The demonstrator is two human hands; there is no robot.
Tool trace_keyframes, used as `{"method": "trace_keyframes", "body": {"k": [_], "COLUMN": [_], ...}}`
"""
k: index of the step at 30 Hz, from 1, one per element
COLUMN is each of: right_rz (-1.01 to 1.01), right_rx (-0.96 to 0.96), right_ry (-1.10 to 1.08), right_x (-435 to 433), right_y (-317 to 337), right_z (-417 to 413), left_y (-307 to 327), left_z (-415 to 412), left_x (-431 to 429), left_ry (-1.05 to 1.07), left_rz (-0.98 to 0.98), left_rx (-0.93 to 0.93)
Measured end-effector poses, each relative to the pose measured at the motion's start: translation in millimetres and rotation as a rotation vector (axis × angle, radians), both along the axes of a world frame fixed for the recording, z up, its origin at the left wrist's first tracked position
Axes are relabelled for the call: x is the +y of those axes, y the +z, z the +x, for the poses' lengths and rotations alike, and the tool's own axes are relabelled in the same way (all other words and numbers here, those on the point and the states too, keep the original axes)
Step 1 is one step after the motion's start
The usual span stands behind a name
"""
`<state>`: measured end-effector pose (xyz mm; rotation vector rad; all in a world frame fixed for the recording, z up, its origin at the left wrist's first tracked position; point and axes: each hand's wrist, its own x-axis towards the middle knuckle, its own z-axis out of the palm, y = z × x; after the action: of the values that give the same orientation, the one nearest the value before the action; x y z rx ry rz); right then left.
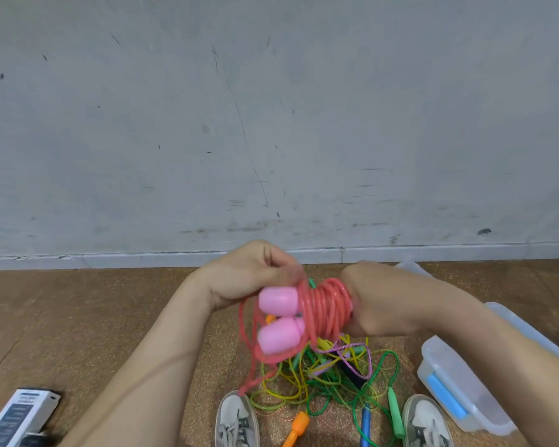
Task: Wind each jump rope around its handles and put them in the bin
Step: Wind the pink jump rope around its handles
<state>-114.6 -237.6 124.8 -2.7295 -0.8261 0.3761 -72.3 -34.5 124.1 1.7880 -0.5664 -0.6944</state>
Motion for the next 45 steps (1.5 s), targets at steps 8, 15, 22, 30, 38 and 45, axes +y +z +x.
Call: {"method": "trace_keyframes", "body": {"k": [8, 15, 22, 30, 38, 45], "right_rz": [0.934, 0.795, 0.206, -0.150, -0.412, -0.477], "right_rx": [0.270, 0.149, -0.146, -0.221, -0.189, -0.215], "right_ry": [-0.486, -0.728, -0.890, -0.670, -0.434, -0.124], "right_x": [0.3, -9.5, -23.6, -0.9, 1.0, -0.5], "right_y": [-10.0, -21.0, -14.0, -11.4, -10.2, 3.0], "right_z": [20.4, 33.1, 37.8, 21.5, 8.5, -3.6], "left_y": [-14.3, -27.6, -18.2, -14.1, -1.3, 0.2], "left_z": [-2.1, -1.8, -22.3, -19.7, -14.5, -14.3], "left_x": [-46.8, -38.0, -45.0, -44.1, -36.9, -32.0], "left_ry": [0.468, 0.380, 0.220, 0.026, -0.034, 0.015], "left_rz": [-0.099, 0.333, 0.734, 0.812, 0.621, 0.516], "left_rx": [-0.138, -0.518, -1.127, -1.322, -1.118, -0.764]}}
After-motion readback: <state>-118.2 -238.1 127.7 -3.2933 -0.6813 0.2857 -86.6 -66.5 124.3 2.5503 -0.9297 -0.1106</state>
